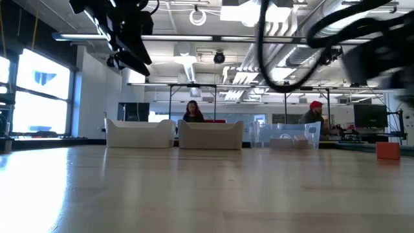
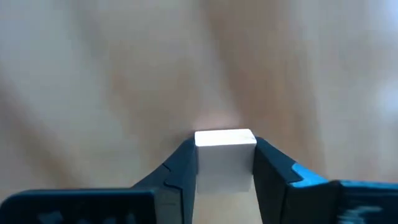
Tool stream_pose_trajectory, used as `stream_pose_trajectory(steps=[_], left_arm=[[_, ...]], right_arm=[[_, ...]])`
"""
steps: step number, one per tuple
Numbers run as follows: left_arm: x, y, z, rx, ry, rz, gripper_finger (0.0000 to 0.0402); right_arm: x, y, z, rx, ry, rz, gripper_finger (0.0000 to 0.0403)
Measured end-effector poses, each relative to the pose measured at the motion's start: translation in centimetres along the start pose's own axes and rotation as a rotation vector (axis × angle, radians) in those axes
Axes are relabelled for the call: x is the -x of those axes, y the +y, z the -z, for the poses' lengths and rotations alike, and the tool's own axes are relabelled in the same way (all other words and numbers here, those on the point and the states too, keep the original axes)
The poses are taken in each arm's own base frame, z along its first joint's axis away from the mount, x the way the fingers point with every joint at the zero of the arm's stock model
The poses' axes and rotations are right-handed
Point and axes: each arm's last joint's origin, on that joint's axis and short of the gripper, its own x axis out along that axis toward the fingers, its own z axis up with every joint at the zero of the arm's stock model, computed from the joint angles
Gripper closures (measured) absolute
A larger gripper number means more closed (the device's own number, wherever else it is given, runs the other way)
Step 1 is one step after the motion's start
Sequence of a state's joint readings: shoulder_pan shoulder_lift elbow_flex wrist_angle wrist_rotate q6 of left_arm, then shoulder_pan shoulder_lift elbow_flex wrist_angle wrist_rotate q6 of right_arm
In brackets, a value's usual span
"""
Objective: Sort & place blocks by color
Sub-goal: Put the brown block into the transparent bin
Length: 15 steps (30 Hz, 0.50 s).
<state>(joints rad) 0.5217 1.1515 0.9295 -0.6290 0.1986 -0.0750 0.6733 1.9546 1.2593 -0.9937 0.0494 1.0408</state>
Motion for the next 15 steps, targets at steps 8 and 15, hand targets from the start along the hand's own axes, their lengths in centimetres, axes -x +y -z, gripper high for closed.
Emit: stream_pose_trajectory(steps=[8,15], left_arm=[[-0.2,-1.6,1.0,-0.051,0.096,0.042,0.0165],[-0.4,-3.2,1.8,-0.126,0.162,0.083,0.0165]], right_arm=[[1.2,-3.7,-3.3,-0.041,-0.160,0.160,0.0308],[1.8,-8.2,-6.7,-0.105,-0.174,0.288,0.0308]])
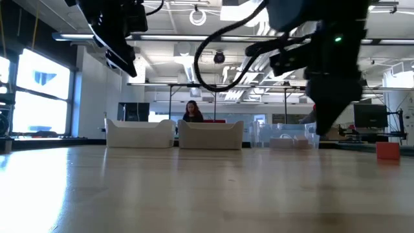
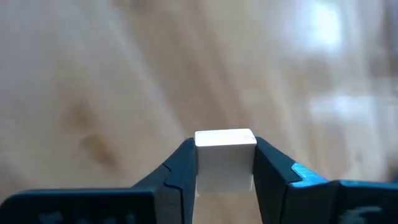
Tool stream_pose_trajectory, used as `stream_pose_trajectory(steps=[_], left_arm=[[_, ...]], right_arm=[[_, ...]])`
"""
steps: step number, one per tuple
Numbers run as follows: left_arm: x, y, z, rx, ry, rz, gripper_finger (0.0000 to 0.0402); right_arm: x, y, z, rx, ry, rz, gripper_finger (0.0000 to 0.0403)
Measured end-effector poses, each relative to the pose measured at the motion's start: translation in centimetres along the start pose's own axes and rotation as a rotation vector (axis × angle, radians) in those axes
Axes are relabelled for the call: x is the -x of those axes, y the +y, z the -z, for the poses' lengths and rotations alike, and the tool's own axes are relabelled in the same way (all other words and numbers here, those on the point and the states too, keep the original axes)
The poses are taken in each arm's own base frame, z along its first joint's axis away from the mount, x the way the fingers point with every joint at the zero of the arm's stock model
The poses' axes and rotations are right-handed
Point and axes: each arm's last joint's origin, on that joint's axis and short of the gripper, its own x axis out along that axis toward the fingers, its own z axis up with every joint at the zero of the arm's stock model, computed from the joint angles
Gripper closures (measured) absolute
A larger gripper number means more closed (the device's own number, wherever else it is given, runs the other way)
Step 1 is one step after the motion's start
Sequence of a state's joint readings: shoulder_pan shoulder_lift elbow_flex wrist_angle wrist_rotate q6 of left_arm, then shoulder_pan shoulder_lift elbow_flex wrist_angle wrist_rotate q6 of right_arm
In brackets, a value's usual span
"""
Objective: Sort & place blocks by color
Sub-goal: Put the brown block into the transparent bin
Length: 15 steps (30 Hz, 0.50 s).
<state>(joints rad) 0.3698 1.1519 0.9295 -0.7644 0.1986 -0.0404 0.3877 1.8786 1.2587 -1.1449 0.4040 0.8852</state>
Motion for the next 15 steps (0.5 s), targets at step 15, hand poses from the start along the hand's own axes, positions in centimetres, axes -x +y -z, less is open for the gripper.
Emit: stream_pose_trajectory(steps=[15], left_arm=[[-0.5,-3.3,0.9,-0.156,0.077,0.083,0.0165]], right_arm=[[-3.3,-10.4,-6.0,-0.099,0.071,0.206,0.0308]])
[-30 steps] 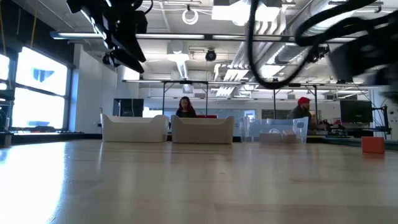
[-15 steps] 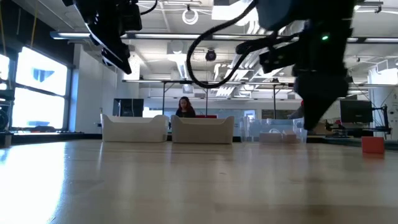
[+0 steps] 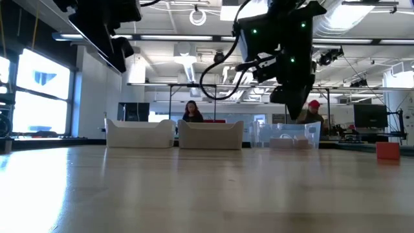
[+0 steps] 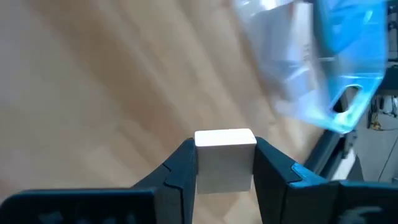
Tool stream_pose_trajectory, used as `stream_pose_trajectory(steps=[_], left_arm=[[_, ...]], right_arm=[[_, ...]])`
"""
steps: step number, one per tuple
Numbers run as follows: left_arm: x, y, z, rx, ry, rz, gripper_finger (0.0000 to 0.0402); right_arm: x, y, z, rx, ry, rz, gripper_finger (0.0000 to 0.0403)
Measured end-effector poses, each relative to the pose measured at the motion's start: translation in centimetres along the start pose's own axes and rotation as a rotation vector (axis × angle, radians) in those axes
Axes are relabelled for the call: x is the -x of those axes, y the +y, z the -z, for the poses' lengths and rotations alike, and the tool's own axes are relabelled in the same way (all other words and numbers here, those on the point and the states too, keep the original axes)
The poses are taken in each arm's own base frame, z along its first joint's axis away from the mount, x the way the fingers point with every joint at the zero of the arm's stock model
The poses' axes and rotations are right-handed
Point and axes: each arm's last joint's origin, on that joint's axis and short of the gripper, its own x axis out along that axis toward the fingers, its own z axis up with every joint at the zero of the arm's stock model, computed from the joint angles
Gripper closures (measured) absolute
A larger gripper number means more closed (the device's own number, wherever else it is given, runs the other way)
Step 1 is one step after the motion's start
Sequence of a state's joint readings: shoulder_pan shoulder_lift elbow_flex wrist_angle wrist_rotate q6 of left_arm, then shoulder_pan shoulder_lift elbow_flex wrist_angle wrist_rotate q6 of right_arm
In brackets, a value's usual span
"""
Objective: Sort & place blocks by color
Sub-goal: Put the brown block into the transparent bin
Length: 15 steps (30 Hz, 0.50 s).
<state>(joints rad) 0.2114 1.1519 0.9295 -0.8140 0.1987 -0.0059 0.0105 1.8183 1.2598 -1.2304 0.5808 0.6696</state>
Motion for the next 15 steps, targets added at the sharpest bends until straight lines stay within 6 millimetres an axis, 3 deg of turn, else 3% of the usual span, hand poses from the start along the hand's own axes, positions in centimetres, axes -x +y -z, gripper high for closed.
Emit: stream_pose_trajectory(steps=[9,15], left_arm=[[-0.4,-2.6,0.2,-0.102,0.022,0.061,0.0165],[-0.6,-4.1,0.5,-0.162,0.033,0.098,0.0165]], right_arm=[[-1.1,-6.9,-2.5,-0.181,-0.040,0.013,0.0308],[-2.8,-10.2,-4.3,-0.321,-0.078,-0.027,0.0308]])
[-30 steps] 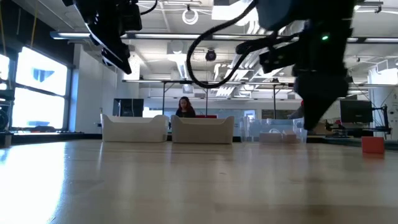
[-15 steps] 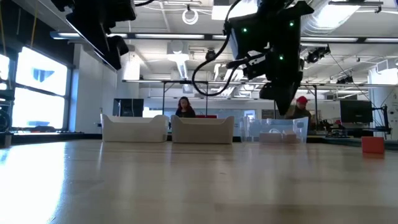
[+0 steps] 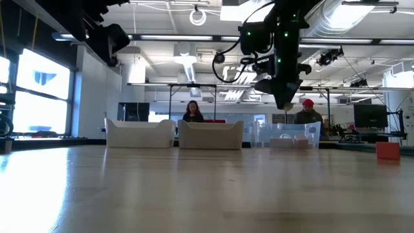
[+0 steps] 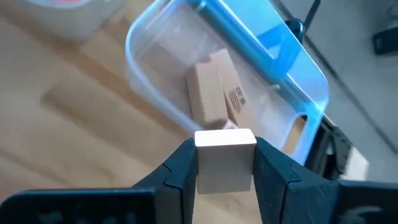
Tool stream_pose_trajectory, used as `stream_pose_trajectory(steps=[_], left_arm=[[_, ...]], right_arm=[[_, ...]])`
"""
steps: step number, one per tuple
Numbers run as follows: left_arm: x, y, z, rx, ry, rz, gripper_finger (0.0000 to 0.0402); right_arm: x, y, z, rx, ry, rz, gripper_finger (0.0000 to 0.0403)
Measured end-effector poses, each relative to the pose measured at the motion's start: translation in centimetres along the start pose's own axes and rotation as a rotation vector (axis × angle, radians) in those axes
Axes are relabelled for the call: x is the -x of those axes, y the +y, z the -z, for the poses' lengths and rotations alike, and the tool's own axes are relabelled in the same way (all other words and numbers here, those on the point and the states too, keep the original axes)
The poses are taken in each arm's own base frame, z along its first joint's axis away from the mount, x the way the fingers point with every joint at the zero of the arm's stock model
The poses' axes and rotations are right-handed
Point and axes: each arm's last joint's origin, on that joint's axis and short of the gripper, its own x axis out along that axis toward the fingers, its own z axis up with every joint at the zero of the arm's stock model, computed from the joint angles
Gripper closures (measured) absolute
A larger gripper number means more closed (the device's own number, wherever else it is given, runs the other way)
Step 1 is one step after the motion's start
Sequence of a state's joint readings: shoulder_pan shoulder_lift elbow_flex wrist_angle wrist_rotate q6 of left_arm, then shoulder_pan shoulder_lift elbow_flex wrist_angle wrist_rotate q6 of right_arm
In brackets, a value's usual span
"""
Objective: Sort & place blocks by color
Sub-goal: Put the brown block into the transparent bin
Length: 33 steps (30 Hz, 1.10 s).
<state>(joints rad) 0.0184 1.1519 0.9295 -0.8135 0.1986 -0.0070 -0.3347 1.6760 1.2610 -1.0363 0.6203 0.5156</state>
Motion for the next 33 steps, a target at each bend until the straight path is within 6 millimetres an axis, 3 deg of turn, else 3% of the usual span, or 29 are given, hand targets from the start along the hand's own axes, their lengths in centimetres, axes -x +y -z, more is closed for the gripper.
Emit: stream_pose_trajectory(steps=[8,17,27,33], left_arm=[[-0.3,-1.6,0.1,-0.026,0.013,0.038,0.0165],[-0.4,-2.9,0.2,-0.072,0.023,0.067,0.0165],[-0.5,-3.3,0.3,-0.090,0.024,0.046,0.0165],[-0.5,-3.1,0.3,-0.096,0.017,-0.025,0.0165]], right_arm=[[-2.6,-2.3,-2.7,-0.157,-0.037,-0.086,0.0307],[-4.8,-5.2,-3.7,-0.274,0.030,-0.183,0.0299],[-5.2,-6.0,-3.3,-0.245,0.084,-0.165,0.0196],[-4.7,-6.1,-2.1,-0.203,0.201,-0.174,0.0178]])
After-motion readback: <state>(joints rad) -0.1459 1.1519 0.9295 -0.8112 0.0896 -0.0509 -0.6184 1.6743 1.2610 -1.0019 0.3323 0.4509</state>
